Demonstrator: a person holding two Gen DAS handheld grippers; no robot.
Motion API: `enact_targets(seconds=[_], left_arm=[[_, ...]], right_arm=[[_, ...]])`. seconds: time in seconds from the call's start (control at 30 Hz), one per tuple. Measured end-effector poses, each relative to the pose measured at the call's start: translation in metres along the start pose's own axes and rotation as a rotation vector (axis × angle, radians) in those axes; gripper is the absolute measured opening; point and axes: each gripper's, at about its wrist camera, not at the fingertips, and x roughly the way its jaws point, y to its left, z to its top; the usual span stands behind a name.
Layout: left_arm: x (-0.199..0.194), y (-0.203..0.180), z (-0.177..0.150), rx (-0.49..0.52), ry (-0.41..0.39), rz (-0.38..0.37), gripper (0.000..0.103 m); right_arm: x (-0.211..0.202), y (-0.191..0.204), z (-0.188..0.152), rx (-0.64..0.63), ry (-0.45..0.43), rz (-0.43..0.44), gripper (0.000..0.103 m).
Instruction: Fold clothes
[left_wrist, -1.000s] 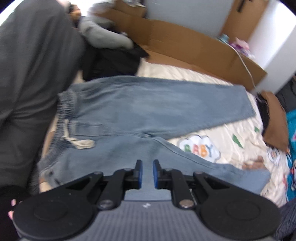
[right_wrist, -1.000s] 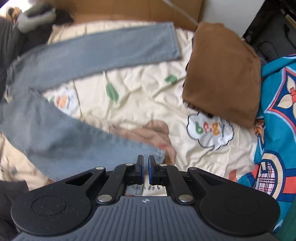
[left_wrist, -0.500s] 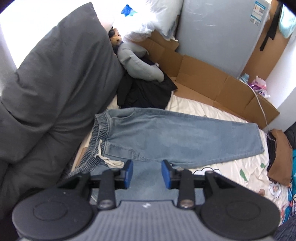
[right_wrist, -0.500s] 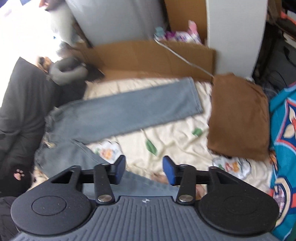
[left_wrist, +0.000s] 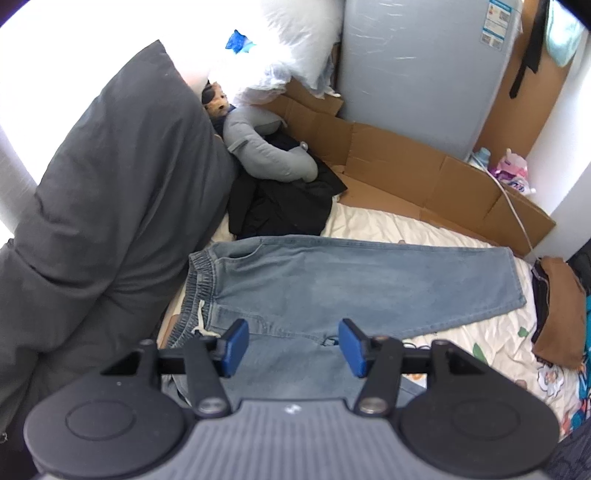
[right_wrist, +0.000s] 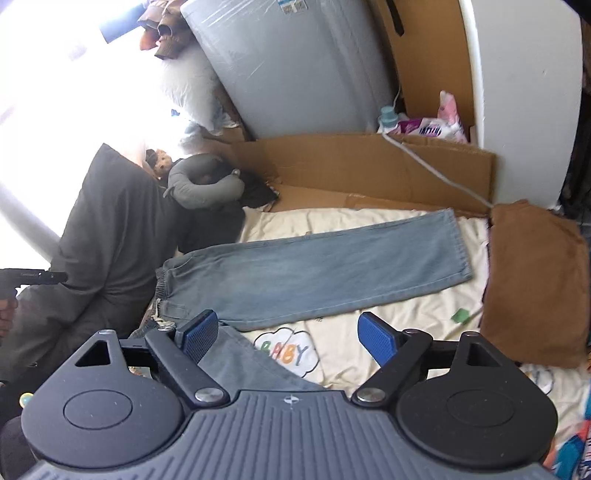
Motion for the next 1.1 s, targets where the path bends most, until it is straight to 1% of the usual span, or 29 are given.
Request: enact_targets(seconds=[0.07,0.17,0.27,0.37,0.43,0.47,0.57,0.63,0.67,0.7,0.77,0.83,0.93,1.03,1.1], left_arm=[[0.006,-0.002,0.000,-0.007,0.000,0.008,0.057],[0.019,0.001,-0.005,-0.047,0.008,0.026,0.057],[0.036,0.002,-0.006,-0.031,0.013,0.051,0.057],[0.060,0.009,-0.005,-0.056,0.010,0.070,0.055],[0.079,0.014,-0.005,-0.073,0.011,0.070,0.045],[0.089,0.015,-0.005,-0.072,0.010,0.070,0.044],[0.125,0.020,-0.003,-0.065,0.009,0.074,0.041],[0.155,0.024,0.001,-0.071,0.013,0.089,0.032],[0.172,0.025,0.003,-0.078,0.011,0.092,0.030],[0.190,0.028,0.006,-0.081,0.009,0.092,0.029],[0.227,0.033,0.011,-0.086,0.004,0.093,0.025],[0.265,0.038,0.017,-0.067,0.000,0.097,0.018],[0.313,0.048,0.027,-0.064,-0.011,0.107,0.013],[0.347,0.058,0.033,-0.081,-0.030,0.108,0.011],[0.366,0.063,0.036,-0.083,-0.034,0.102,0.011]], right_arm=[[0.019,0.004,-0.004,0.001,0.016,0.004,0.087],[0.048,0.010,-0.011,0.003,0.040,0.011,0.087],[0.078,0.016,-0.017,0.004,0.064,0.017,0.087],[0.108,0.023,-0.022,-0.002,0.088,0.022,0.087],[0.130,0.030,-0.020,-0.029,0.103,0.018,0.087],[0.141,0.034,-0.020,-0.043,0.110,0.017,0.087],[0.175,0.044,-0.014,-0.081,0.125,0.021,0.087],[0.196,0.048,-0.012,-0.107,0.139,-0.002,0.087],[0.206,0.051,-0.012,-0.120,0.150,-0.015,0.087],[0.211,0.053,-0.011,-0.137,0.152,-0.025,0.087],[0.217,0.055,-0.009,-0.176,0.144,-0.044,0.086],[0.222,0.058,-0.006,-0.216,0.136,-0.062,0.086],[0.230,0.062,-0.003,-0.275,0.124,-0.090,0.086],[0.236,0.054,-0.004,-0.246,0.158,-0.107,0.086],[0.237,0.043,-0.003,-0.188,0.193,-0.079,0.086]])
